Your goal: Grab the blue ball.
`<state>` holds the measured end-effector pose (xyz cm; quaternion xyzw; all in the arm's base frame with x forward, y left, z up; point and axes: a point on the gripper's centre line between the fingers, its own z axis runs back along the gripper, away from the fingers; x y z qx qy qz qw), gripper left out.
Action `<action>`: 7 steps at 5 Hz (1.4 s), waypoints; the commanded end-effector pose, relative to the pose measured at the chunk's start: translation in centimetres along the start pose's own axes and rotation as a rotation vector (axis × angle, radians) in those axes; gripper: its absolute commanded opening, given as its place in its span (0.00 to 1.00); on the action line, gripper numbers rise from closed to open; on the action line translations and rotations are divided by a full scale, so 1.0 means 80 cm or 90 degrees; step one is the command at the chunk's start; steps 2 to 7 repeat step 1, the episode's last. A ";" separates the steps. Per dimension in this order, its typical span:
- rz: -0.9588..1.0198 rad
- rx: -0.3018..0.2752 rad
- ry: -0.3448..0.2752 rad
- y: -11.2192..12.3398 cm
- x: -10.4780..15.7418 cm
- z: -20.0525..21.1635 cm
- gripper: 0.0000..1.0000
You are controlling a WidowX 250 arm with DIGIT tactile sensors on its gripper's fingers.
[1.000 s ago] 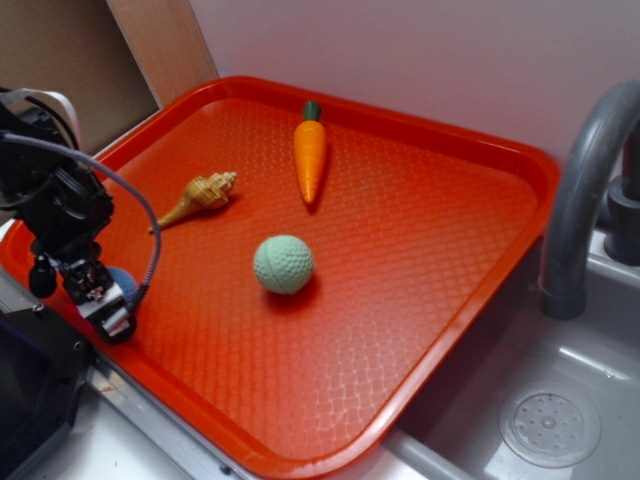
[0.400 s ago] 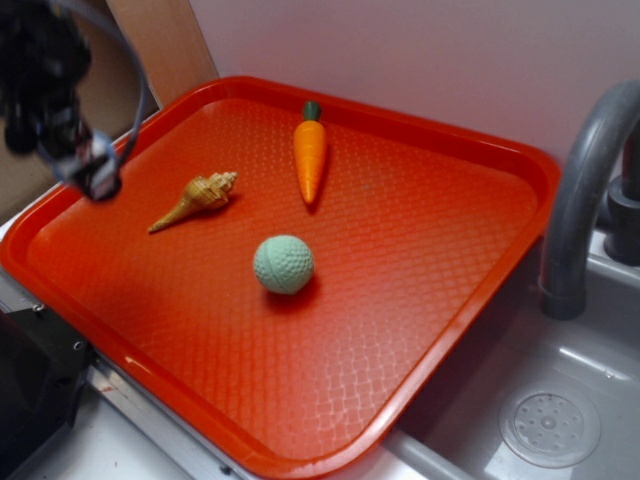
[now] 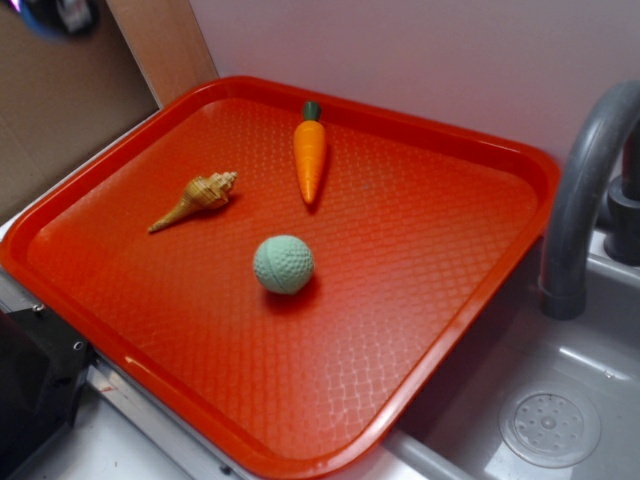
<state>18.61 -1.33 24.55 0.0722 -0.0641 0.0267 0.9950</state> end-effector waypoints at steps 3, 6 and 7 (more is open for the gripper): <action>0.024 -0.048 -0.021 -0.020 -0.001 0.053 0.00; 0.024 -0.048 -0.021 -0.020 -0.001 0.053 0.00; 0.024 -0.048 -0.021 -0.020 -0.001 0.053 0.00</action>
